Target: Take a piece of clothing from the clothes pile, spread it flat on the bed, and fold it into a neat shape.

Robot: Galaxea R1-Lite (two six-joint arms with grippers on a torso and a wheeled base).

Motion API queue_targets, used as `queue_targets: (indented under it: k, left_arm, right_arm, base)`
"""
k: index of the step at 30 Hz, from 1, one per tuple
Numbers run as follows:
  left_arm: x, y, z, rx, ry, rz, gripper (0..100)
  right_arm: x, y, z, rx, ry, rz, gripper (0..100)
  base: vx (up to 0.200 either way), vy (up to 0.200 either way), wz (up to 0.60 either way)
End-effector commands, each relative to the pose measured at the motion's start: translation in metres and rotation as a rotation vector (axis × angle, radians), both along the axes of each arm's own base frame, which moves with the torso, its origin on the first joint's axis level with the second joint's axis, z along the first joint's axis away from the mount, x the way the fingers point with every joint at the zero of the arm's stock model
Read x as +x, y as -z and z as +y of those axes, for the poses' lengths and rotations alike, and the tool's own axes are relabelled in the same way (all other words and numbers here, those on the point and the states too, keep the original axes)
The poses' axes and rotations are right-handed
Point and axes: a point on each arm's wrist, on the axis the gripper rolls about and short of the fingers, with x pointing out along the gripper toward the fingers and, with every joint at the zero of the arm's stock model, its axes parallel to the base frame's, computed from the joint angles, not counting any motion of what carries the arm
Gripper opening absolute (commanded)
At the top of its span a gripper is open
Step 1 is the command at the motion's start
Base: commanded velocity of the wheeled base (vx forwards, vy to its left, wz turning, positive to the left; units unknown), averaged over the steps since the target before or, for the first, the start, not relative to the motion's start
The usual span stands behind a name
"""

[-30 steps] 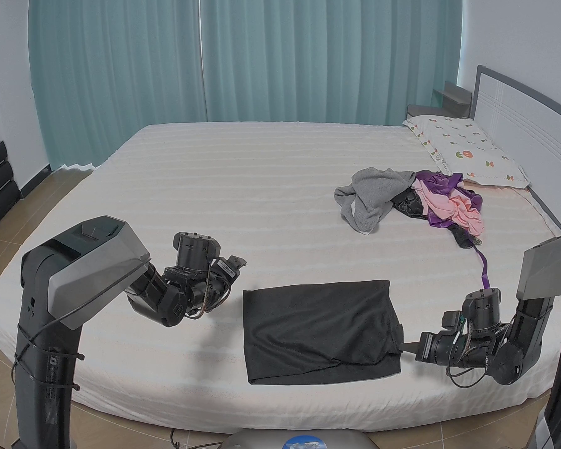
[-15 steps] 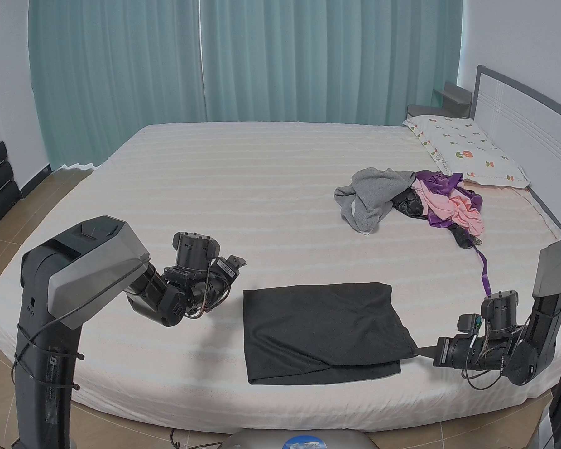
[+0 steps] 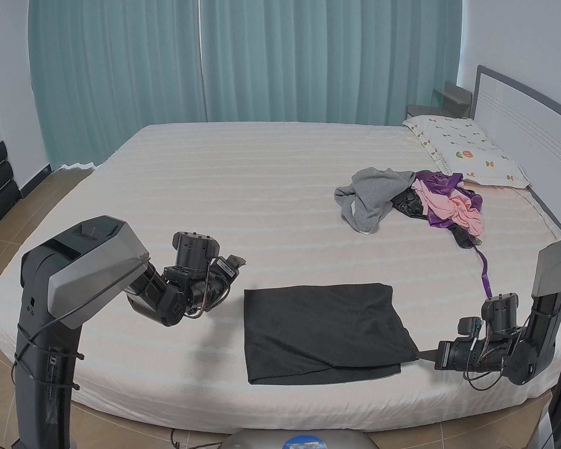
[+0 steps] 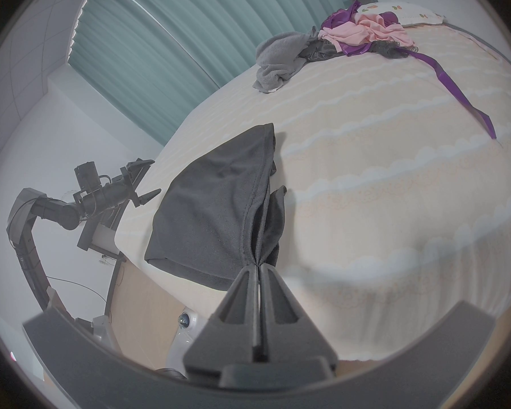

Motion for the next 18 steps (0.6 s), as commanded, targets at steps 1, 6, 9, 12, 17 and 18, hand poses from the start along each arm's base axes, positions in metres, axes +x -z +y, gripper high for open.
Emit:
queue_targets:
  k: [1,6,9,12,17,18]
  left_arm:
    - [0.0,0.001,0.0,0.001,0.0,0.003,100]
    - [0.0,0.002,0.0,0.002,0.001,0.002,100]
    - [0.0,0.002,0.0,0.003,0.001,0.003,100]
    - [0.0,0.002,0.0,0.003,0.001,0.003,100]
    - [-0.001,0.0,0.0,0.002,0.002,0.005,100]
    - [-0.002,0.0,-0.002,0.002,0.006,0.005,100]
  right_arm:
    - [0.003,0.006,-0.002,-0.004,0.007,0.015,0]
    - [0.008,0.009,-0.005,-0.012,0.012,0.004,100]
    - [0.018,0.006,-0.005,-0.001,0.017,-0.032,100]
    - [0.041,0.002,-0.004,0.019,0.03,-0.09,100]
    - [0.083,0.0,0.009,0.157,0.117,-0.074,100]
    - [0.091,0.001,0.011,0.18,0.134,-0.068,100]
  base:
    - [0.0,0.0,0.0]
    - [0.0,0.0,0.0]
    - [0.0,0.0,0.0]
    - [0.0,0.0,0.0]
    - [0.0,0.0,0.0]
    - [0.0,0.0,0.0]
